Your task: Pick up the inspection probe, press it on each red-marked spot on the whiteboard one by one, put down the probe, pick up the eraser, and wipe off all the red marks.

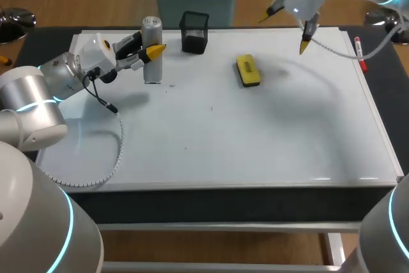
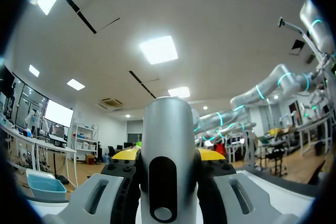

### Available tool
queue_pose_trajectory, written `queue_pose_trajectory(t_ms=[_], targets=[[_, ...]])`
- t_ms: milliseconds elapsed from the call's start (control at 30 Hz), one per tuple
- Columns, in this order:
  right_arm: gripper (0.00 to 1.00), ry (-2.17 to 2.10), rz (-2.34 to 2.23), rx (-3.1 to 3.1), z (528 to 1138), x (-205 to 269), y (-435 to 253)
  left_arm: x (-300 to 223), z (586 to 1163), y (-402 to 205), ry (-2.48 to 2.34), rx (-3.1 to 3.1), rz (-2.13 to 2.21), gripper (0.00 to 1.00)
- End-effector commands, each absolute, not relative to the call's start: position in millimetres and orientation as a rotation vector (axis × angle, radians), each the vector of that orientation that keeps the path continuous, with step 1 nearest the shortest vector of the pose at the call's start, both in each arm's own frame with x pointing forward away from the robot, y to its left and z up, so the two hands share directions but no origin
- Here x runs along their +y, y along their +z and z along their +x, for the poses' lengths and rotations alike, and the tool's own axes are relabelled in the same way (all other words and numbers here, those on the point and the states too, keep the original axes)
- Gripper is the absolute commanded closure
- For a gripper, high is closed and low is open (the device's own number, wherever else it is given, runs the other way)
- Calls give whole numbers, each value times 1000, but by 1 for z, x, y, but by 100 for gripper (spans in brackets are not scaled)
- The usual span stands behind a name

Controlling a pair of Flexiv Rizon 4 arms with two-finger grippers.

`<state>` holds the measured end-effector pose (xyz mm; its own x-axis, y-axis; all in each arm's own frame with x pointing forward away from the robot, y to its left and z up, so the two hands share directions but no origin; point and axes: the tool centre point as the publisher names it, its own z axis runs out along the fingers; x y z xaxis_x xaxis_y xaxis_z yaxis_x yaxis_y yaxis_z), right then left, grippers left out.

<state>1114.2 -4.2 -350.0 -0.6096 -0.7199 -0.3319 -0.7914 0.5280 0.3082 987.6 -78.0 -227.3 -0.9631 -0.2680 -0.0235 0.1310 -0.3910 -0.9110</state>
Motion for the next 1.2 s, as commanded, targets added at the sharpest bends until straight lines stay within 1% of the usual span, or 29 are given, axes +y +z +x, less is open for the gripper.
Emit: queue_pose_trajectory(t_ms=[33, 333, 733, 933, 1200], targets=[[0, 925, -989, 2580, 1125, -26, -342, -78, 988, -226, -2431, 1574, -185, 100], [0, 1044, -641, 2656, 1147, -60, -323, -78, 988, -226, -2431, 1574, -185, 100], [0, 1240, -426, 2569, 1150, -94, -313, -78, 988, -226, -2431, 1574, -185, 100], [0, 1331, -375, 2553, 1148, -101, -308, -78, 988, -226, -2431, 1574, -185, 100], [0, 1330, -377, 2553, 1147, -101, -307, -78, 988, -226, -2431, 1574, -185, 100]])
